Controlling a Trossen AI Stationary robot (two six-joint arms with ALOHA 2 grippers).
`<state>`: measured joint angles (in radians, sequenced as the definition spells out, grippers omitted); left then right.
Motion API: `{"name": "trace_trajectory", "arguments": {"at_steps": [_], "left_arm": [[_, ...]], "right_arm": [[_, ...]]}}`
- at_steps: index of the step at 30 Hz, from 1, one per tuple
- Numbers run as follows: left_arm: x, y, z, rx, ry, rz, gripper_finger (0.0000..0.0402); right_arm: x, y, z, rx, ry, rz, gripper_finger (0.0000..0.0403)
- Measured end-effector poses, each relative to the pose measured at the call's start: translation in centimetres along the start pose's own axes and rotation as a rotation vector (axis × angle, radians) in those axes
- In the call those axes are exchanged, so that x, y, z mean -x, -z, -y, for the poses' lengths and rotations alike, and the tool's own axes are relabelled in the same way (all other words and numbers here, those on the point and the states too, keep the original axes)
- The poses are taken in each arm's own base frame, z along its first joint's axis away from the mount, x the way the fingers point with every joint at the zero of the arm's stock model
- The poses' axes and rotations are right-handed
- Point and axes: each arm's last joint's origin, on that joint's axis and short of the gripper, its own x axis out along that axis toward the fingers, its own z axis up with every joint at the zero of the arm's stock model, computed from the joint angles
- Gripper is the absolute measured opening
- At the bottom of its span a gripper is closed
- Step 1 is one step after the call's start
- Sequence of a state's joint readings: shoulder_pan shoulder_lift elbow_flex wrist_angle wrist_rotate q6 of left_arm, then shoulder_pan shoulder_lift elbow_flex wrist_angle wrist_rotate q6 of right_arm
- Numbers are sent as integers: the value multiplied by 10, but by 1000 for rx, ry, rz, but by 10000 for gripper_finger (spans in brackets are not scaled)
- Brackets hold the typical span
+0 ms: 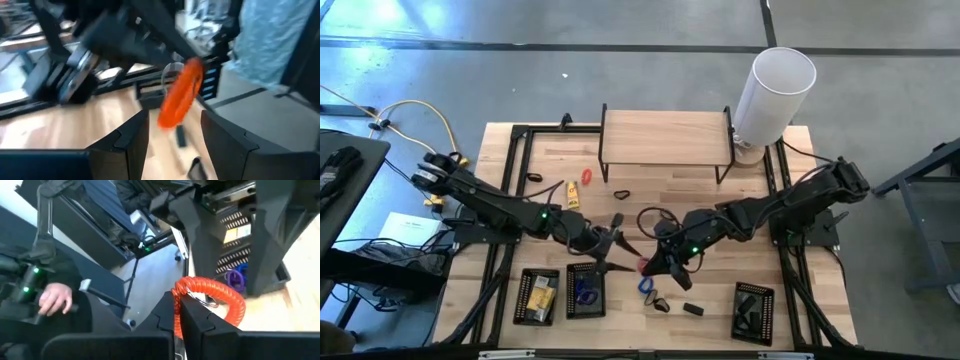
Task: Pick & Place Office Desk Supplies
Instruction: Put the orange spring key chain into the middle black basket
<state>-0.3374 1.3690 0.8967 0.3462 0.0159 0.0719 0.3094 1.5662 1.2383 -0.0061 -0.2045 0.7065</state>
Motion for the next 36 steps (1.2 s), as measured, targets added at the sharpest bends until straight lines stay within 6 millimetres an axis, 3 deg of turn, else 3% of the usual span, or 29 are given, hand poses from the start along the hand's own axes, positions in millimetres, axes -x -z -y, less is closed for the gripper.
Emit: {"name": "trace_trajectory", "arguments": {"at_steps": [17,33,36], "left_arm": [[-17,14,2,27,59,3,165],[-17,14,2,20,57,3,16],[-17,14,2,22,56,1,10]], "right_arm": [[-6,-2,9,-6,-30,-25,3],[-6,-1,10,9,-25,-37,9],[-6,0,8,10,-16,-30,25]]}}
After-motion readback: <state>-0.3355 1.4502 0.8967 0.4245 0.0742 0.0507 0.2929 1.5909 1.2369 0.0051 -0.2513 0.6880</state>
